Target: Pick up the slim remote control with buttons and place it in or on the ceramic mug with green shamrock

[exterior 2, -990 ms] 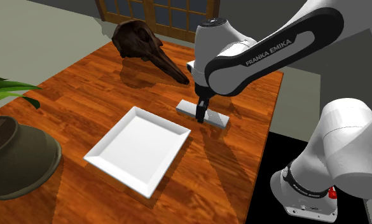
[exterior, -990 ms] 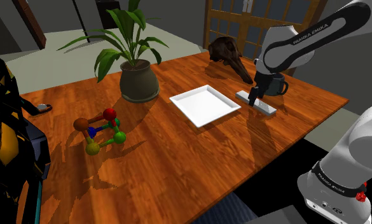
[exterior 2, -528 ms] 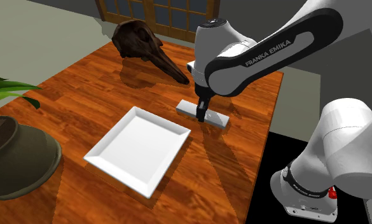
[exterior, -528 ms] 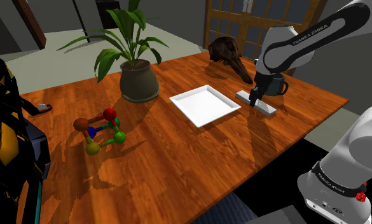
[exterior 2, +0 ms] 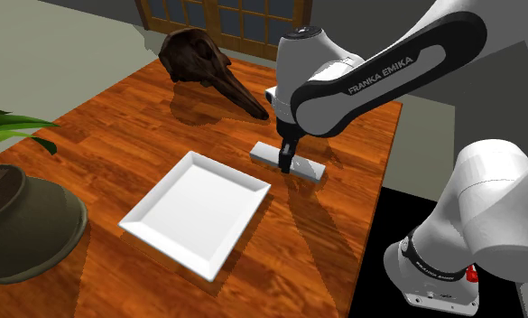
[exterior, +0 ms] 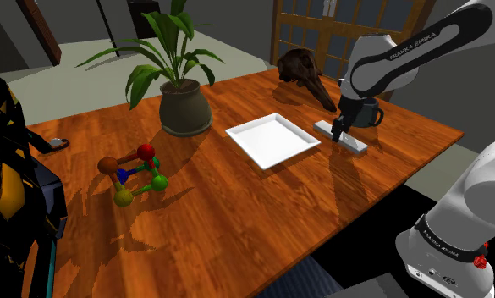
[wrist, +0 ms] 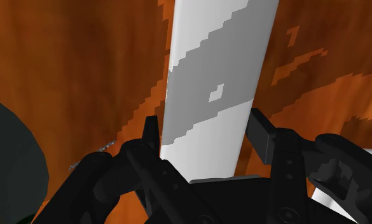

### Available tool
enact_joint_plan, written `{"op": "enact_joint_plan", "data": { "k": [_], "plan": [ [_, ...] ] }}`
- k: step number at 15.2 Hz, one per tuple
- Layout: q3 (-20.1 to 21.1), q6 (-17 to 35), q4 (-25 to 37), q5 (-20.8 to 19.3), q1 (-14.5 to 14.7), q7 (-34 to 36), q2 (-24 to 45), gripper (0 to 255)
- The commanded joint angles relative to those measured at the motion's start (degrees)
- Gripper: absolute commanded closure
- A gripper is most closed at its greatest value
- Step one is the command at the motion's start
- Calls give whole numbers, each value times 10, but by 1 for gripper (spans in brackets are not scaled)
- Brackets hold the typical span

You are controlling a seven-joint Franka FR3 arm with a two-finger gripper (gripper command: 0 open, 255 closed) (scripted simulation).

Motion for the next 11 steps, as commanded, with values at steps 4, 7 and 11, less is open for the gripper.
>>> {"op": "enact_joint_plan", "data": {
  "k": [4, 7, 11],
  "plan": [
    [3, -28, 10, -3, -1, 3, -19, 255],
    [6, -56, 21, -4, -2, 5, -36, 255],
    [9, -93, 37, -6, -3, 7, -56, 255]
  ]
}}
